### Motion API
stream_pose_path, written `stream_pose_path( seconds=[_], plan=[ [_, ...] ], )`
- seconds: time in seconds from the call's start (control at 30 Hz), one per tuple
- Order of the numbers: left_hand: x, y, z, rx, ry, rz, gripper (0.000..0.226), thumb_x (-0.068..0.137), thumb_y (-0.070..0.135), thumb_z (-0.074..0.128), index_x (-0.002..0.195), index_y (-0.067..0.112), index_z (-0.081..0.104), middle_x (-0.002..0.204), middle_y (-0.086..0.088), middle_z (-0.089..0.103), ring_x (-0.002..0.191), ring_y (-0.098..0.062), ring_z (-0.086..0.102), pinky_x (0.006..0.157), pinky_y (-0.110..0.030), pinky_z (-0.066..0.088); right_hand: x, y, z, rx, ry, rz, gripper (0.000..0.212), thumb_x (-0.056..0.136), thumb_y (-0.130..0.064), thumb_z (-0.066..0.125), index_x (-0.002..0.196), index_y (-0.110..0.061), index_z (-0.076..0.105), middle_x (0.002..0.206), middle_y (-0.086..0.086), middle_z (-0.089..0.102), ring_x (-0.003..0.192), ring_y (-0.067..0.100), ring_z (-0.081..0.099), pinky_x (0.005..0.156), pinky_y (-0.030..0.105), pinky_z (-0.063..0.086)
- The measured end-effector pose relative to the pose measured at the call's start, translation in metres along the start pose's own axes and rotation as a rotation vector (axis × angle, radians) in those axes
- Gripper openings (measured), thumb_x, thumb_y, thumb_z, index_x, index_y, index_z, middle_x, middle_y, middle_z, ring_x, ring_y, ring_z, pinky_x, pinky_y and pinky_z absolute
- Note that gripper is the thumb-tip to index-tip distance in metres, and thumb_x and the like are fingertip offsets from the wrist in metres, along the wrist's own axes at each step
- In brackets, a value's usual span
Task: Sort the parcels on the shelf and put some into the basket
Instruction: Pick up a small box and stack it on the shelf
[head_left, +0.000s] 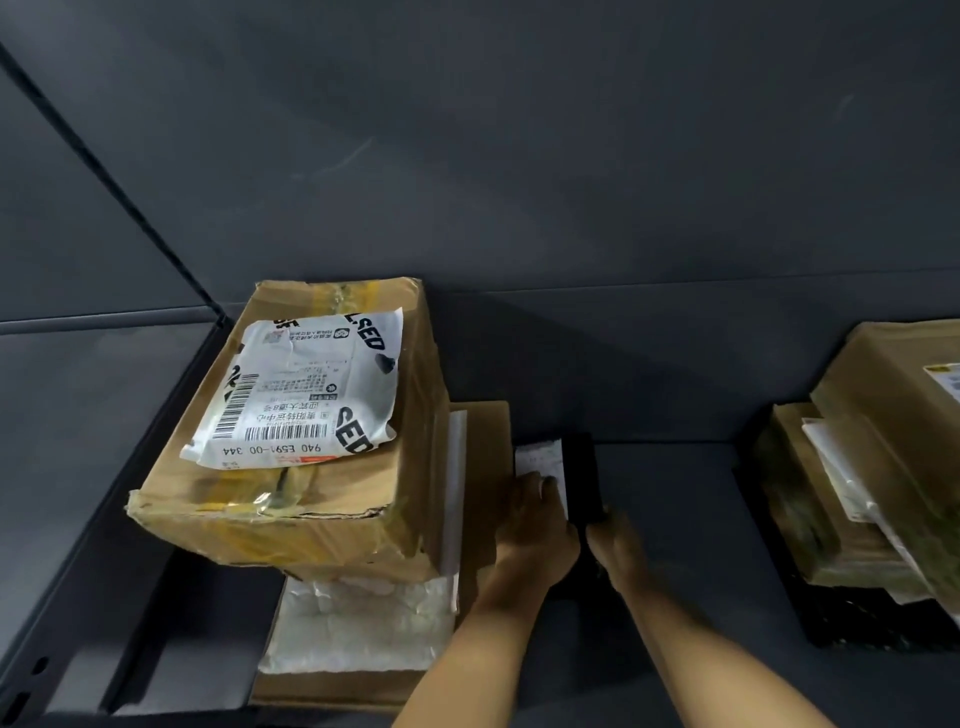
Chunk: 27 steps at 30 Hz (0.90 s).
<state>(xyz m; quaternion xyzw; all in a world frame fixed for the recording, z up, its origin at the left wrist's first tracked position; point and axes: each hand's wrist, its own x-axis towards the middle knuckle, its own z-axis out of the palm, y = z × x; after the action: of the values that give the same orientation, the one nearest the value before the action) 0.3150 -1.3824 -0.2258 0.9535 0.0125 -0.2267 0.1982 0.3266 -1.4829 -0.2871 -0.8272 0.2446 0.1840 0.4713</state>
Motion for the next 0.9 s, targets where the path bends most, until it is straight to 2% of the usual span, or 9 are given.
stream_pose_path(
  seconds=[0.07,0.13,0.2,0.27,0.37,0.53,0.67,0.77,0.9],
  plan=[
    [0.005,0.001,0.001,-0.01,0.007,0.014,0.06,0.097,0.022,0.041,0.151,0.013,0.018,0.159,-0.007,0.016,0.147,-0.026,0.015,0.118,-0.037,0.021,0.002,-0.005,-0.003,-0.103,-0.009,-0.028,0.024,0.1,-0.008,0.034,0.099,-0.002,0.057,0.099,0.014,0.058,0.098,0.03,0.058,0.078,0.027,0.04],
    [0.009,0.002,0.001,-0.01,0.02,0.041,0.054,0.097,0.021,0.041,0.148,0.013,0.026,0.155,-0.008,0.028,0.143,-0.026,0.027,0.115,-0.035,0.028,0.003,-0.014,-0.011,-0.161,-0.009,-0.09,0.022,0.098,-0.01,0.038,0.108,-0.005,0.057,0.107,0.015,0.058,0.104,0.03,0.057,0.088,0.03,0.042],
    [0.012,0.006,-0.003,0.031,0.03,0.065,0.048,0.096,0.02,0.04,0.143,0.013,0.036,0.148,-0.009,0.039,0.136,-0.028,0.037,0.109,-0.037,0.035,-0.002,-0.026,-0.024,-0.144,-0.061,-0.129,0.025,0.095,-0.012,0.042,0.112,-0.011,0.06,0.104,0.008,0.061,0.095,0.022,0.06,0.072,0.022,0.041],
    [0.015,0.013,-0.006,0.081,0.039,0.09,0.041,0.096,0.019,0.039,0.136,0.014,0.044,0.139,-0.01,0.048,0.127,-0.029,0.046,0.104,-0.039,0.041,-0.007,-0.035,-0.04,-0.083,-0.114,-0.162,0.021,0.092,-0.012,0.042,0.088,-0.016,0.062,0.084,0.0,0.061,0.076,0.013,0.057,0.058,0.02,0.038],
    [0.019,0.037,-0.013,0.085,0.053,0.151,0.034,0.097,0.016,0.037,0.128,0.014,0.051,0.13,-0.01,0.055,0.118,-0.029,0.052,0.098,-0.038,0.043,-0.021,-0.043,-0.075,-0.122,-0.067,-0.227,0.024,0.092,-0.018,0.045,0.073,-0.019,0.06,0.072,-0.006,0.059,0.071,0.012,0.057,0.057,0.023,0.04],
    [0.018,0.114,-0.026,0.093,0.109,0.33,0.033,0.095,0.017,0.039,0.123,0.009,0.054,0.127,-0.014,0.056,0.115,-0.032,0.055,0.091,-0.036,0.048,-0.038,-0.042,-0.161,-0.264,0.404,-0.435,0.034,0.088,-0.01,0.053,0.121,-0.012,0.059,0.124,0.01,0.057,0.115,0.027,0.052,0.091,0.034,0.044],
    [0.007,0.183,-0.02,0.011,0.029,0.451,0.037,0.097,0.026,0.036,0.13,0.013,0.046,0.134,-0.011,0.049,0.122,-0.03,0.049,0.101,-0.041,0.042,-0.061,-0.042,-0.234,-0.381,0.846,-0.542,0.053,0.079,-0.02,0.067,0.129,-0.012,0.053,0.128,0.013,0.053,0.122,0.036,0.046,0.101,0.042,0.038],
    [-0.003,0.221,-0.005,-0.013,-0.026,0.515,0.049,0.096,0.033,0.037,0.141,0.017,0.038,0.146,-0.007,0.041,0.131,-0.028,0.042,0.107,-0.041,0.037,-0.069,-0.028,-0.28,-0.503,0.881,-0.267,0.09,0.074,-0.054,0.066,0.146,-0.018,0.027,0.151,0.011,0.031,0.141,0.036,0.022,0.113,0.047,0.021],
    [-0.01,0.245,0.012,-0.17,-0.145,0.468,0.05,0.094,0.042,0.042,0.136,0.015,0.042,0.146,-0.008,0.042,0.13,-0.03,0.044,0.105,-0.04,0.038,-0.082,0.013,-0.318,-0.603,0.591,0.17,0.125,0.063,-0.077,0.061,0.151,-0.019,-0.006,0.159,0.015,0.003,0.145,0.038,0.005,0.113,0.059,0.008]
  ],
)
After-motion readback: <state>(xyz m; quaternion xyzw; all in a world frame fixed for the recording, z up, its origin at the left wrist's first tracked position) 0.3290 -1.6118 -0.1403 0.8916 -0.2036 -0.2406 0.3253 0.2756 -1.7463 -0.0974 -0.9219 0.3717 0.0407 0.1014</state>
